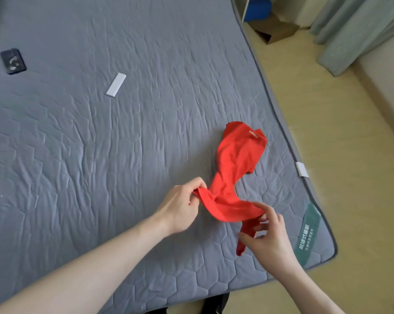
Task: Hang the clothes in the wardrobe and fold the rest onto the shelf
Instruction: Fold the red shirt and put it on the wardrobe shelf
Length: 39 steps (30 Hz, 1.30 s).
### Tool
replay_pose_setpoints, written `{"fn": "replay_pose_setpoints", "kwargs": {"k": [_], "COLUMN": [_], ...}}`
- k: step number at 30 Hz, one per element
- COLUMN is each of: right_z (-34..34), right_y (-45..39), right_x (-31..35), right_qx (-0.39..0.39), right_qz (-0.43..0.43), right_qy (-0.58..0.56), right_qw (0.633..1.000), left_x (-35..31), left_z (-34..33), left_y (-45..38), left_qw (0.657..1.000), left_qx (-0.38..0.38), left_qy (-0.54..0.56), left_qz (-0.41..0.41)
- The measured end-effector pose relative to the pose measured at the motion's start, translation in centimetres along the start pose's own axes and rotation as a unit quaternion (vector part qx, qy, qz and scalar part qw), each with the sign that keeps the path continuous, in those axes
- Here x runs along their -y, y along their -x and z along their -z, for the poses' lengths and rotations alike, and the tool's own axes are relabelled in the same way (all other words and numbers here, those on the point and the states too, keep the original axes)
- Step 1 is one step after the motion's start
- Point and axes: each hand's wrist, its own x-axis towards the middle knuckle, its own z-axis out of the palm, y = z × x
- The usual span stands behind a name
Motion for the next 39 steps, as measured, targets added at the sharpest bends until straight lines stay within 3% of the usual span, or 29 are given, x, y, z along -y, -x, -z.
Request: {"fn": "replay_pose_setpoints", "kwargs": {"k": [2, 5, 7, 9, 11, 13, 17, 21, 24, 26, 31, 34, 39], "right_z": [-0.7, -2.2, -2.6, -2.4, -2.6, -3.5, -6.7, -7.0, -3.3, 0.7, 11.9, 17.6, 24.6], "right_y": [-0.3, -0.9, -1.0, -0.2, 1.7, 3.5, 4.1, 2.2, 0.0, -1.8, -7.8, -10.2, -10.7], "right_x": [-1.2, -0.8, 1.0, 3.0, 5.4, 7.7, 8.7, 7.0, 7.2, 9.9, 21.8, 29.3, 41.7], "right_qx": [0.020, 0.049, 0.076, 0.153, 0.251, 0.282, 0.133, 0.099, 0.037, 0.019, 0.089, -0.026, -0.211], "right_qz": [-0.002, 0.030, -0.002, -0.004, 0.012, 0.019, -0.001, -0.071, 0.006, 0.054, 0.134, 0.163, 0.263], "right_qy": [0.099, 0.137, 0.134, 0.114, 0.041, -0.013, -0.065, -0.108, 0.008, 0.114, 0.340, 0.337, 0.246], "right_qw": [0.995, 0.989, 0.988, 0.982, 0.967, 0.959, 0.989, 0.987, 0.999, 0.992, 0.927, 0.927, 0.909], "left_x": [-2.1, -4.8, -6.2, -7.8, -9.3, -10.4, -10.6, -7.6, -4.5, -3.5, -8.8, -13.7, -24.0], "left_z": [0.4, 1.2, 2.4, 4.3, 6.3, 7.8, 9.5, 12.6, 16.6, 19.2, 27.7, 33.6, 44.2], "left_y": [1.5, 2.9, 2.8, 2.5, 2.0, 1.6, 1.2, 1.0, 0.2, -1.0, -6.3, -8.8, -8.4], "left_qw": [0.999, 0.997, 0.996, 0.994, 0.992, 0.992, 0.991, 0.991, 0.985, 0.977, 0.962, 0.950, 0.916], "left_qx": [0.030, 0.049, 0.017, -0.017, -0.032, -0.035, -0.049, -0.096, -0.084, -0.103, -0.254, -0.293, -0.392], "left_qy": [0.017, 0.040, 0.055, 0.081, 0.094, 0.092, 0.097, 0.014, -0.144, -0.189, -0.069, 0.084, 0.080], "left_qz": [-0.029, -0.054, -0.067, -0.068, -0.073, -0.084, -0.082, -0.092, -0.052, 0.000, 0.071, 0.068, -0.016]}}
